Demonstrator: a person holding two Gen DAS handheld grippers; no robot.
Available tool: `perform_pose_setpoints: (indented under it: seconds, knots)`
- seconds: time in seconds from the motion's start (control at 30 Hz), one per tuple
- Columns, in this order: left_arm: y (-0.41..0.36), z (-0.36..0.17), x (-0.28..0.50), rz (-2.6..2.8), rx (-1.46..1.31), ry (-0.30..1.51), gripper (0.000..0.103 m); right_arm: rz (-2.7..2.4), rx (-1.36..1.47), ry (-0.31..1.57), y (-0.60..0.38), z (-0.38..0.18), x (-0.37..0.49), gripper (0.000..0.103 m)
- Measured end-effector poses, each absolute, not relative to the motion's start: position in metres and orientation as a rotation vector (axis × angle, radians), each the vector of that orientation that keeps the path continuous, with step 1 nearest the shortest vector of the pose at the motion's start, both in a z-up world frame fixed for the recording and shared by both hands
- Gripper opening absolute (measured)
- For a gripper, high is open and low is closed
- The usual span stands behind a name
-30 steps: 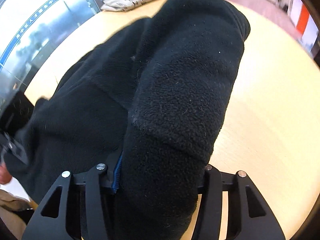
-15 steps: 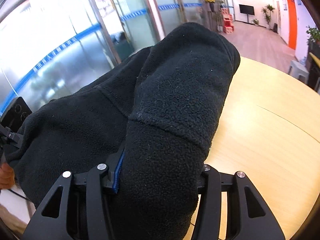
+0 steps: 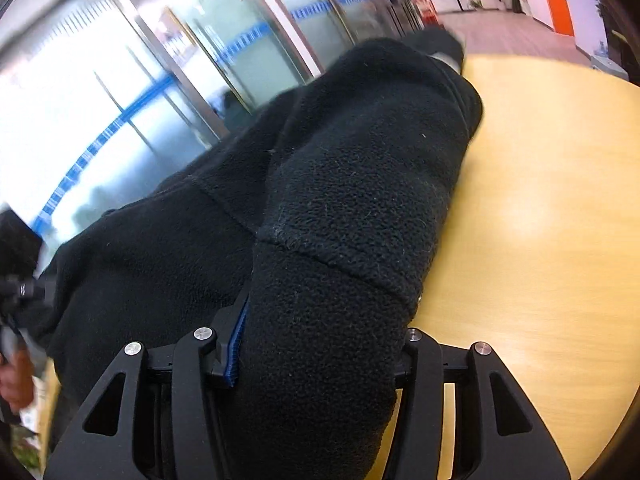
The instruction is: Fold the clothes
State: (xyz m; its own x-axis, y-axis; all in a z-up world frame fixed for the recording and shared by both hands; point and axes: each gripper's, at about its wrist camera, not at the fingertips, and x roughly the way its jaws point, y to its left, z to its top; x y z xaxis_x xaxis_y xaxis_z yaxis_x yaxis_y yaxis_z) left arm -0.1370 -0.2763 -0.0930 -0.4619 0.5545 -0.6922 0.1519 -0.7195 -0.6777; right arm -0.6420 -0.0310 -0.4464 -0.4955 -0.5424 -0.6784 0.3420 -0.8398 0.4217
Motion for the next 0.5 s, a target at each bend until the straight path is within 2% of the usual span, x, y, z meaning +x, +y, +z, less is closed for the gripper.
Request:
perform_pose_setpoints:
  seconds: [0.07, 0.17, 0.23, 0.33, 0.4, 0.47, 0.5]
  knots:
    - [-0.291, -0.103, -0.147, 2.223, -1.463, -1.043, 0.049, -2.358, 1.140, -0.311, -0.042, -0.450, -0.645, 0.049]
    - [-0.370, -0.102, -0.170, 2.203, -1.435, -1.020, 0.050, -2.382, 1.151, -0.305, -0.048, -0.449, -0.658, 0.050]
    - [-0.417, -0.122, -0.149, 2.182, -1.428, -1.071, 0.052, -2.393, 1.165, -0.304, -0.052, -0.446, -0.667, 0.050]
    - [-0.392, -0.150, -0.152, 2.146, -1.459, -1.103, 0.057, -2.400, 1.178, -0.295, -0.065, -0.442, -0.663, 0.051]
    - [-0.400, -0.158, -0.150, 2.130, -1.472, -1.114, 0.066, -2.394, 1.186, -0.277, -0.054, -0.443, -0.665, 0.052]
    - [-0.408, -0.169, -0.148, 2.120, -1.490, -1.124, 0.081, -2.388, 1.204, -0.272, -0.035, -0.447, -0.670, 0.052]
    - [-0.412, -0.174, -0.147, 2.115, -1.500, -1.129, 0.084, -2.384, 1.216, -0.277, -0.032, -0.446, -0.672, 0.053]
